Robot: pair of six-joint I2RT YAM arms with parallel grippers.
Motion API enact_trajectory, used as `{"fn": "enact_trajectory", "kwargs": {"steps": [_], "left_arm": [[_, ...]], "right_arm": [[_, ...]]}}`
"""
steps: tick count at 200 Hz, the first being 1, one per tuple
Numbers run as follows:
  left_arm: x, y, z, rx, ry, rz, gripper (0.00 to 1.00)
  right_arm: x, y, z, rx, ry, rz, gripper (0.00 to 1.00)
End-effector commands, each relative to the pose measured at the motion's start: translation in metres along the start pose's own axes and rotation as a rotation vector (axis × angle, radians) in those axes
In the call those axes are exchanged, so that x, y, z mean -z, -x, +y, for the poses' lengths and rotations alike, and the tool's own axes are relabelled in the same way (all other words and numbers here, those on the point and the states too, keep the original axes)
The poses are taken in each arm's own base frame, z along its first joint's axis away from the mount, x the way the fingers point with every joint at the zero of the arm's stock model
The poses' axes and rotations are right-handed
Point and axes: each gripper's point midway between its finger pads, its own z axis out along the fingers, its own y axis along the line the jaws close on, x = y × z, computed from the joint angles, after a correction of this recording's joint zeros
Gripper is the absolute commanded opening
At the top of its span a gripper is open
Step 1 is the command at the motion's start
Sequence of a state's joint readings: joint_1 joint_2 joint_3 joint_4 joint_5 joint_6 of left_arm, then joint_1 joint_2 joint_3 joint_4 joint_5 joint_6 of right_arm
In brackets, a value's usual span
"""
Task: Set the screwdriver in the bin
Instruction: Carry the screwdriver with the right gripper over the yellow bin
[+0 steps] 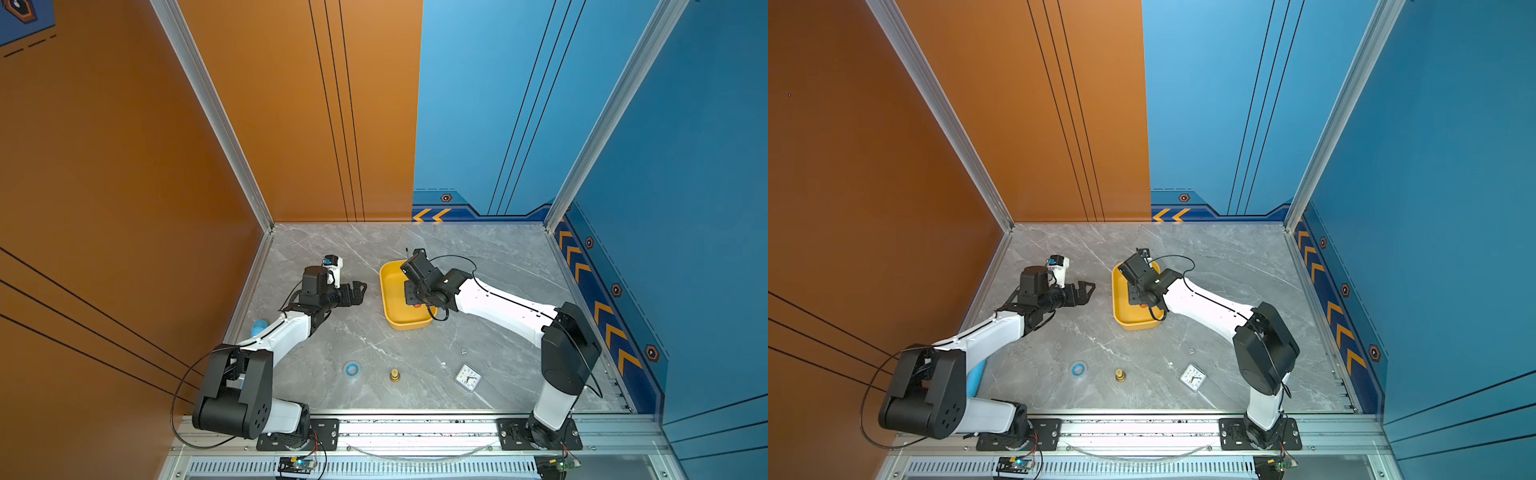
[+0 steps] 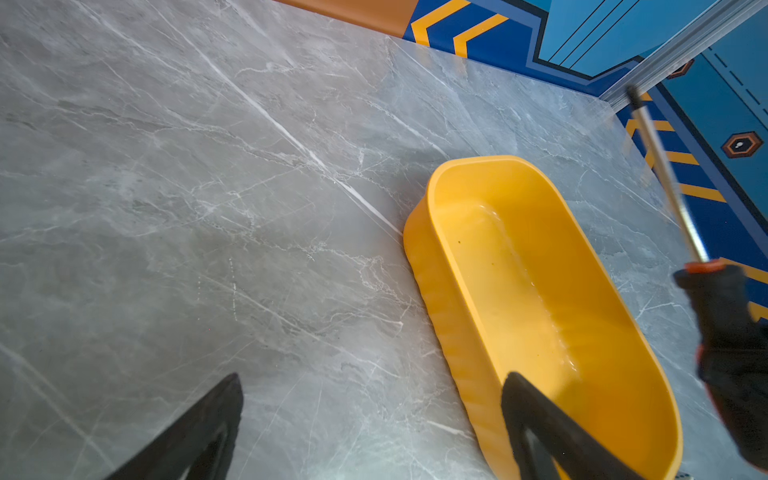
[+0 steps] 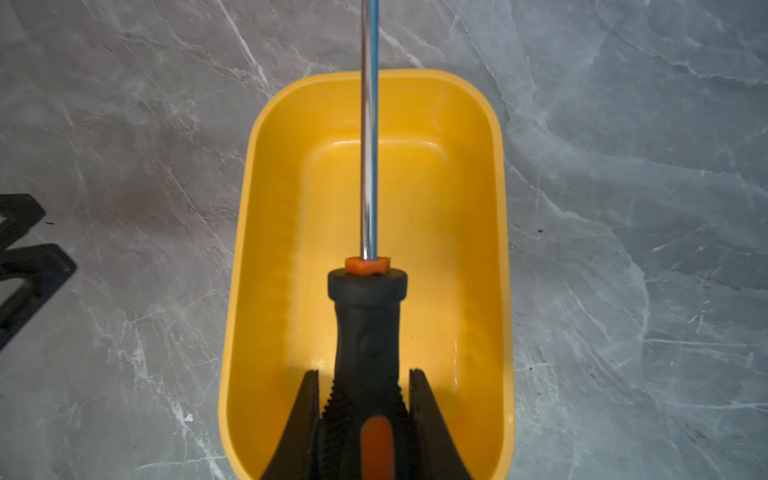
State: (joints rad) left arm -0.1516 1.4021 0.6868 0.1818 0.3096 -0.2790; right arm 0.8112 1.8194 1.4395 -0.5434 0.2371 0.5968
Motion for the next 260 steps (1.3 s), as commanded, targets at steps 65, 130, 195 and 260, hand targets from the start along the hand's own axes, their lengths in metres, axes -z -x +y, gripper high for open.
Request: {"fn": "enact_trajectory", "kwargs": {"steps": [65,130,195,260], "left_arm": [[-0.002,-0.02,-0.015,0.055,-0.088,0.106,0.98],[0.002,-0.026,-0.01,0.045,-0.053,0.124,0.98],[0.006,-0.025,-0.008,0.037,-0.03,0.122,0.98],[0.008,-0.024,-0.007,0.024,-0.015,0.116,0.98]], "right_arm": [[-0.037,-0.01,0.004,0.009,-0.068,0.054,0.0],[-0.06,-0.02,0.008,0.022,-0.074,0.097,0.0],[-0.07,-0.033,0.006,0.032,-0.081,0.136,0.0],[-0.089,-0.052,0.003,0.049,-0.097,0.19,0.04]]}}
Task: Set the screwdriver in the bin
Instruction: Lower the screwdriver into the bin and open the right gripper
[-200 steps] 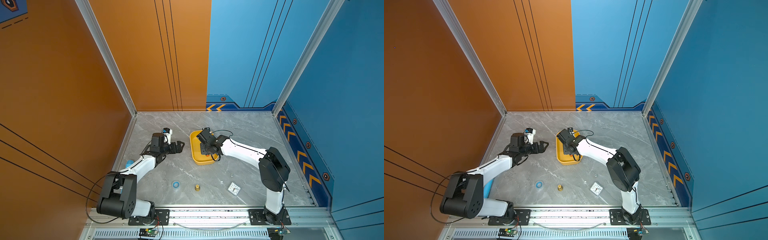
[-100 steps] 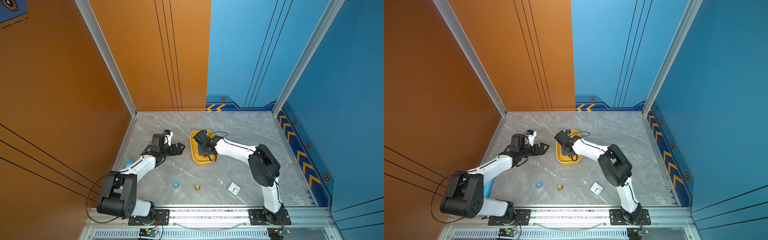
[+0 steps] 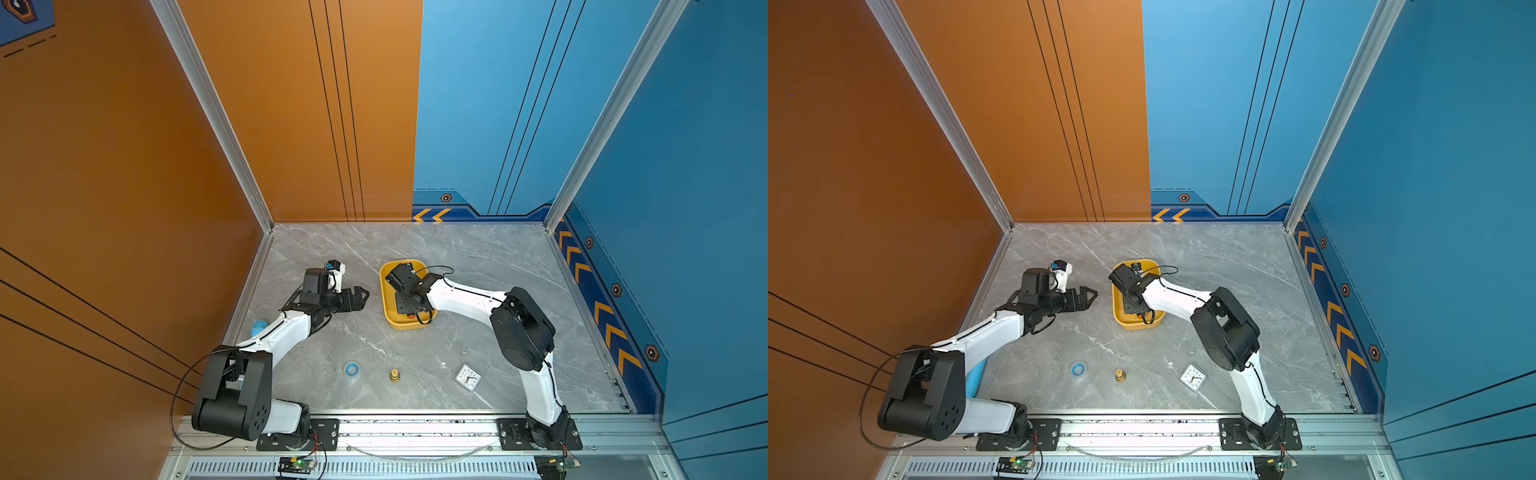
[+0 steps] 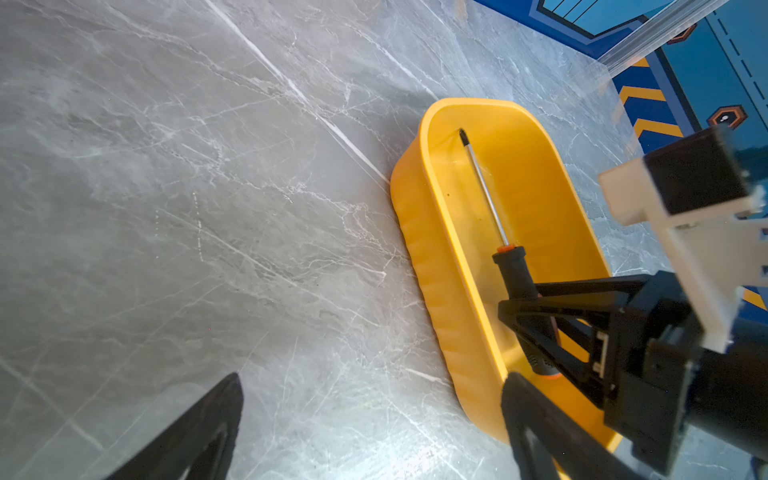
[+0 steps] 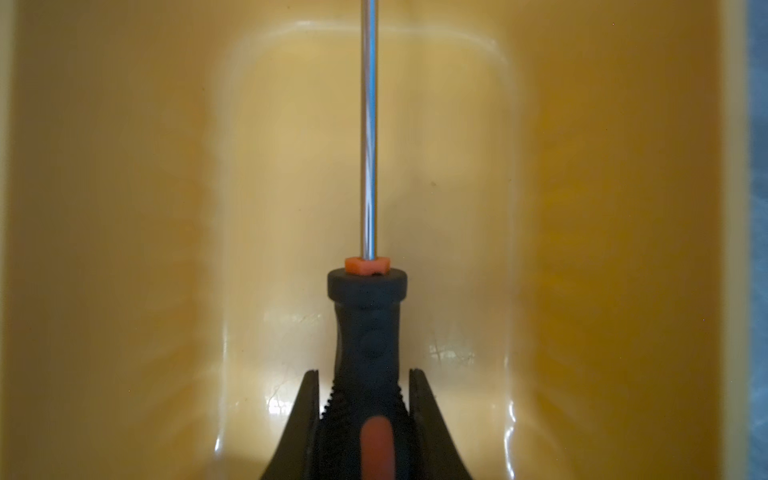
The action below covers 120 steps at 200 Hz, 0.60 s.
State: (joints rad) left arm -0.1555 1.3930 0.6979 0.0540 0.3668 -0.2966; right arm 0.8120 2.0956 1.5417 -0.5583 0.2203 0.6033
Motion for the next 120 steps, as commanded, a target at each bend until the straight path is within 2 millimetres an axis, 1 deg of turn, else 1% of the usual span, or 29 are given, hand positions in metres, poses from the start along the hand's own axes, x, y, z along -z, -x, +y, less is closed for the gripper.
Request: {"fn": "enact_trajectory", "kwargs": {"steps": [1,9,23,36,70,82,103,120], "left_arm": [[0.005,-0.001,-0.001,-0.025,0.016,0.001,0.98],[0.005,0.0,-0.001,-0.027,0.017,0.002,0.98],[0.005,-0.001,-0.001,-0.028,0.02,0.002,0.98],[0.006,-0.001,-0.001,-0.029,0.02,0.003,0.98],[0.005,-0.001,0.0,-0.032,0.025,0.004,0.98],[0.005,-0.001,0.0,-0.033,0.025,0.004,0.98],[0.005,-0.001,0.0,-0.037,0.026,0.003,0.98],[0.005,-0.001,0.0,-0.039,0.025,0.005,0.98]], "right_arm": [[-0.007,-0.007,0.002,0.005,-0.008,0.03,0.04],[-0.008,-0.008,0.001,0.007,-0.009,0.033,0.09],[-0.009,-0.009,0.001,0.006,-0.01,0.034,0.13],[-0.009,-0.009,0.001,0.006,-0.011,0.035,0.21],[-0.007,-0.008,0.002,0.007,-0.004,0.032,0.29],[-0.003,-0.005,0.003,0.007,0.002,0.024,0.34],[0.004,-0.001,0.002,0.004,0.008,0.01,0.38],[0.008,0.001,0.002,0.006,0.013,0.005,0.44]]}}
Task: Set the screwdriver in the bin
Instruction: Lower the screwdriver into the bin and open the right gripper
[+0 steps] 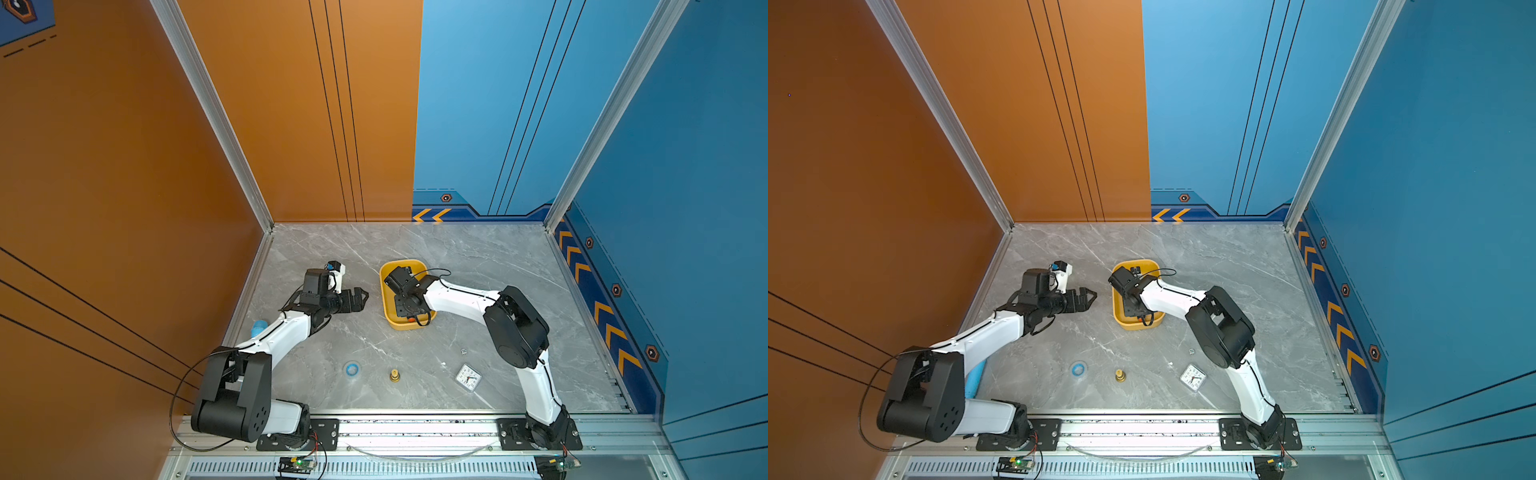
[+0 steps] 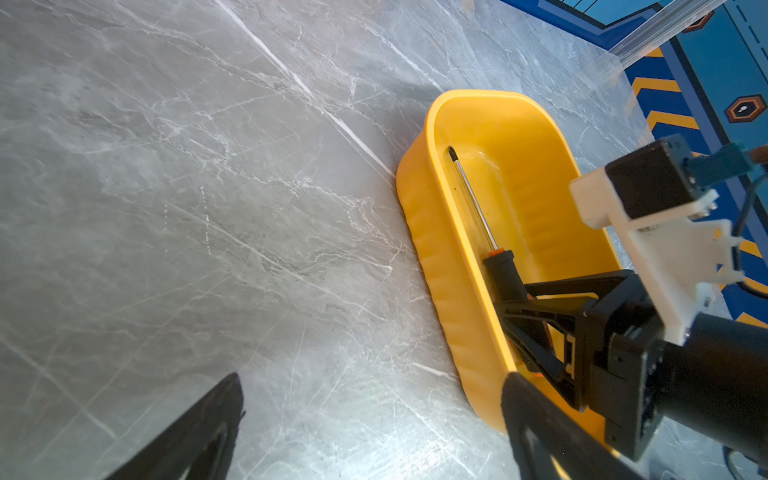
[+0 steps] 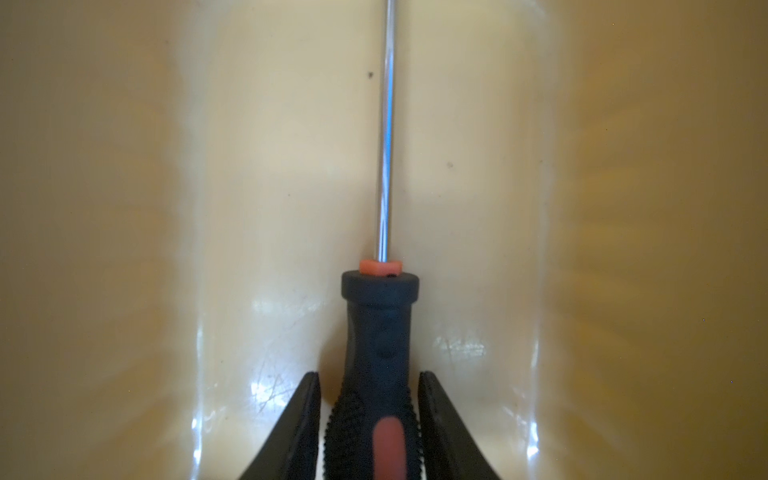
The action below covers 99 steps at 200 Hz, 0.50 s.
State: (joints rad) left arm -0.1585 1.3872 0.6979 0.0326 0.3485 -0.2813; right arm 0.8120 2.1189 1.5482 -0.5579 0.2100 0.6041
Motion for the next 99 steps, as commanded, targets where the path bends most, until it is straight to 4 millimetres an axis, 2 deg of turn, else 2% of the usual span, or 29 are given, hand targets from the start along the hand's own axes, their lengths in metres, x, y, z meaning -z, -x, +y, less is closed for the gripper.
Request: {"fn": "enact_trajectory", "kwargs": {"steps": [1,13,18,66,99], "left_arm": [[0.004,0.002,-0.002,-0.026,0.006,-0.005,0.98],[0.004,0.002,-0.002,-0.028,0.007,-0.006,0.98],[0.004,0.002,-0.002,-0.029,0.008,-0.006,0.98],[0.004,0.003,-0.001,-0.032,0.013,-0.008,0.98],[0.004,0.002,0.0,-0.034,0.02,-0.007,0.98]], "right_arm": [[0.016,0.005,0.0,0.003,0.014,-0.013,0.45],[0.016,0.005,0.001,0.007,0.016,-0.011,0.48],[0.029,0.013,0.002,-0.001,0.036,-0.035,0.49],[0.057,0.023,0.008,0.017,0.114,-0.052,0.57],[0.087,0.031,-0.001,0.071,0.145,-0.073,0.58]]}}
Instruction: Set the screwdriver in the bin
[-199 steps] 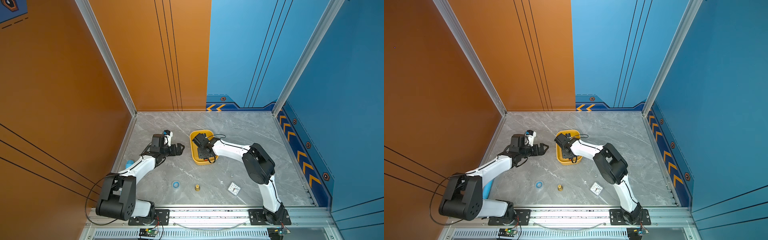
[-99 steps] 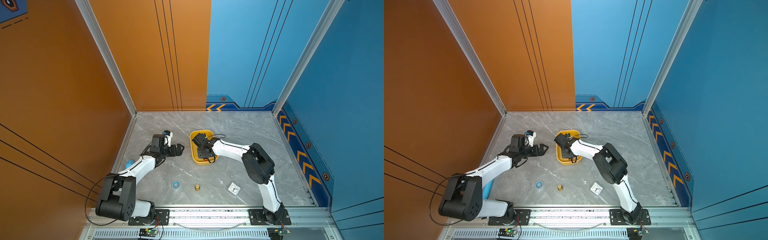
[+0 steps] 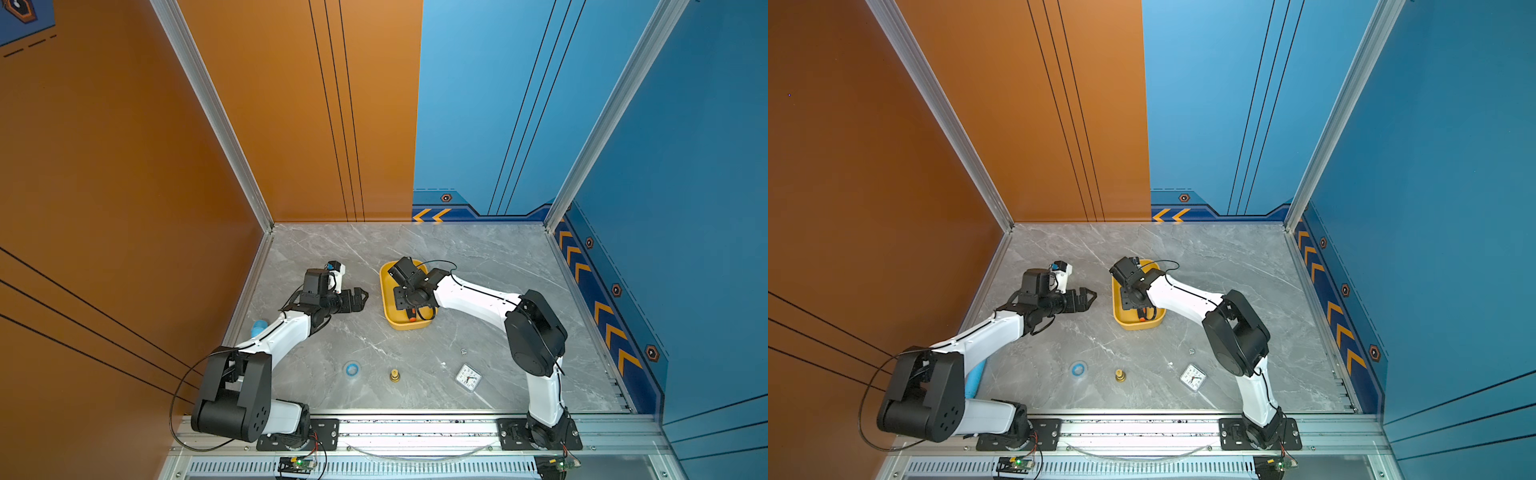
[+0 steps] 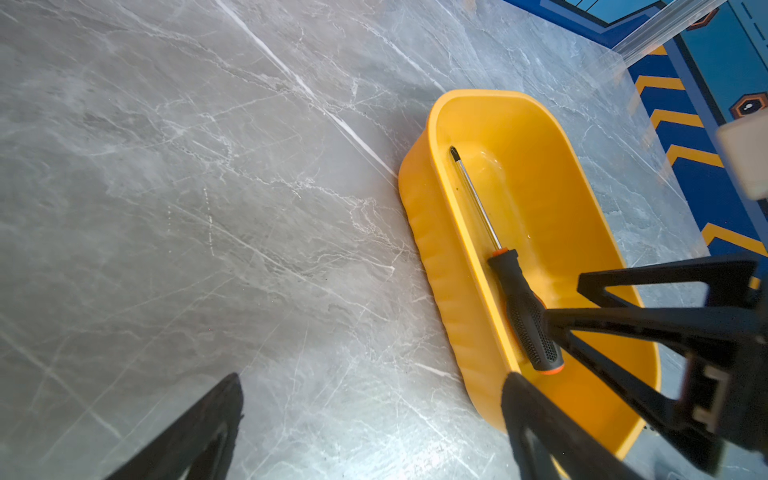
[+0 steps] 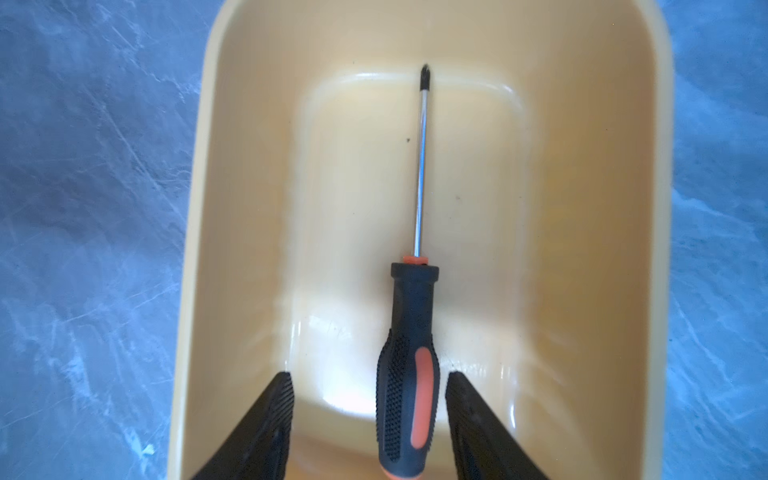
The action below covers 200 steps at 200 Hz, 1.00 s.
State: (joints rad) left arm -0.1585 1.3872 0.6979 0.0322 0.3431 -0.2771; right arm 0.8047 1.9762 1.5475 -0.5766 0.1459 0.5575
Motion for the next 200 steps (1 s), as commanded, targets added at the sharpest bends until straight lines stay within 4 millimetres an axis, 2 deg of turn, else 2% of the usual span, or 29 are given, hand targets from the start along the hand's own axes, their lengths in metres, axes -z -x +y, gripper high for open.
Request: {"fn": "enact_trajectory", "kwargs": {"steps": [1,20,30,35,38,62,93,118,141,167,200], "left_arm": [[0.004,0.001,-0.001,-0.032,0.015,-0.006,0.98],[0.005,0.003,0.0,-0.038,0.02,-0.011,0.98],[0.004,0.004,0.0,-0.039,0.02,-0.011,0.98],[0.004,0.004,-0.001,-0.04,0.019,-0.009,0.98],[0.004,0.004,0.0,-0.039,0.02,-0.009,0.98],[-0.001,0.002,-0.001,-0.036,0.016,0.005,0.98],[-0.004,0.002,-0.001,-0.037,0.014,0.011,0.98],[-0.005,0.002,-0.001,-0.042,0.014,0.013,0.98],[-0.005,0.006,-0.001,-0.059,0.021,0.004,0.98],[-0.003,0.014,0.002,-0.09,0.05,-0.02,0.98],[0.0,0.029,0.003,-0.147,0.077,-0.057,0.98]], "right_arm": [[0.032,0.008,-0.007,0.062,0.034,-0.005,0.58],[0.049,0.012,-0.014,0.132,0.093,-0.009,0.58],[0.055,0.008,-0.016,0.167,0.165,0.016,0.58],[0.058,0.003,-0.01,0.19,0.218,0.031,0.58],[0.059,0.006,-0.019,0.177,0.239,0.035,0.58],[0.072,-0.007,-0.028,0.197,0.404,0.08,0.58],[0.085,-0.015,-0.055,0.176,0.469,0.072,0.63],[0.086,-0.018,-0.085,0.128,0.439,0.048,0.68],[0.083,-0.019,-0.116,0.09,0.397,0.015,0.68],[0.076,-0.011,-0.164,0.001,0.352,-0.116,0.68],[0.075,0.003,-0.229,-0.164,0.322,-0.37,0.68]]}}
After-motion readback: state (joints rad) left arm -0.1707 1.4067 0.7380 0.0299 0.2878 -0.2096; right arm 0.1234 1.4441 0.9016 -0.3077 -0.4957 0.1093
